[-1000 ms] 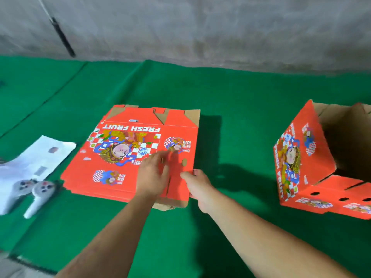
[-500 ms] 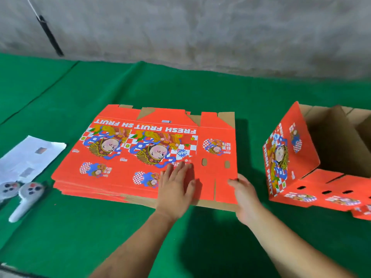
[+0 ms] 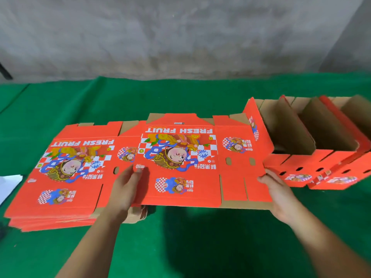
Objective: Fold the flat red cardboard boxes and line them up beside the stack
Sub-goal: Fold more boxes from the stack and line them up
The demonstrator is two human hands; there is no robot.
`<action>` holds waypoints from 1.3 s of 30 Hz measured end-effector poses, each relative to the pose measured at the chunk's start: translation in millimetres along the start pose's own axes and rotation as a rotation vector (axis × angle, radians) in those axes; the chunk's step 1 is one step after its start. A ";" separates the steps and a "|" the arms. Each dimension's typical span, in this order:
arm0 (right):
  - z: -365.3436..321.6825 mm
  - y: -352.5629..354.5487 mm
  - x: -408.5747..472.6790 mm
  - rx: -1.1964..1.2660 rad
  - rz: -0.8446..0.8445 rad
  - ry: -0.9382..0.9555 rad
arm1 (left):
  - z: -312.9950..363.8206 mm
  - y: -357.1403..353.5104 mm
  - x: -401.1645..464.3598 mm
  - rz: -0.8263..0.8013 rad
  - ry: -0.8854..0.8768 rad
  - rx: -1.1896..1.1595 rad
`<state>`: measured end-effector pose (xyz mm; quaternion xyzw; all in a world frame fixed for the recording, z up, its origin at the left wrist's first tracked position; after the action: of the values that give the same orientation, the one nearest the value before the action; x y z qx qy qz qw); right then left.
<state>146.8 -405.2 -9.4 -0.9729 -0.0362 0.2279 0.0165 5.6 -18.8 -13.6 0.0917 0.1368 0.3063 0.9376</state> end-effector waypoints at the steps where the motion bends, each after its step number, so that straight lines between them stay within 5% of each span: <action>1: 0.3 0.8 0.4 -0.040 0.000 0.021 | -4.1 -1.8 -2.7 -0.012 -0.032 -0.025; 9: -7.4 15.3 3.9 -0.296 -0.152 0.153 | -18.6 4.4 -23.8 -0.055 -0.213 -0.200; 17: -19.6 -20.4 -2.6 -0.012 -0.183 0.125 | 0.9 -8.8 -29.5 -0.172 -0.204 -0.338; 21: -24.3 -37.1 -6.7 0.091 -0.232 -0.043 | 3.8 -42.7 -48.5 -0.390 -0.250 -0.218; 27: -9.1 -33.2 -10.0 0.108 -0.215 -0.074 | -5.5 -66.2 -52.6 -0.321 -0.291 -0.212; 31: -1.8 -40.4 -11.2 0.059 -0.126 0.160 | -1.9 -75.9 -45.6 -0.023 -0.285 0.236; 36: 36.6 -70.9 -34.6 -0.115 -0.045 0.451 | 37.3 -106.4 -55.7 -0.425 -0.340 -0.201; 39: 58.9 -91.0 -41.6 -0.116 -0.040 0.546 | 48.4 -108.3 -56.3 -0.494 -0.367 -0.281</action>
<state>77.7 -316.8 -39.3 -0.9967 -0.0626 -0.0457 -0.0257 36.6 -143.0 15.8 -0.0207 -0.0596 0.0640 0.9960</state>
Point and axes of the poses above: each hand's wrist, its own x-axis towards the middle knuckle, its own y-axis out of the back of the hand, z = x × y, the point moved 1 cm from there along x, towards the middle knuckle, and after that the axes turned 1 degree about -y, right-handed, at the moved point
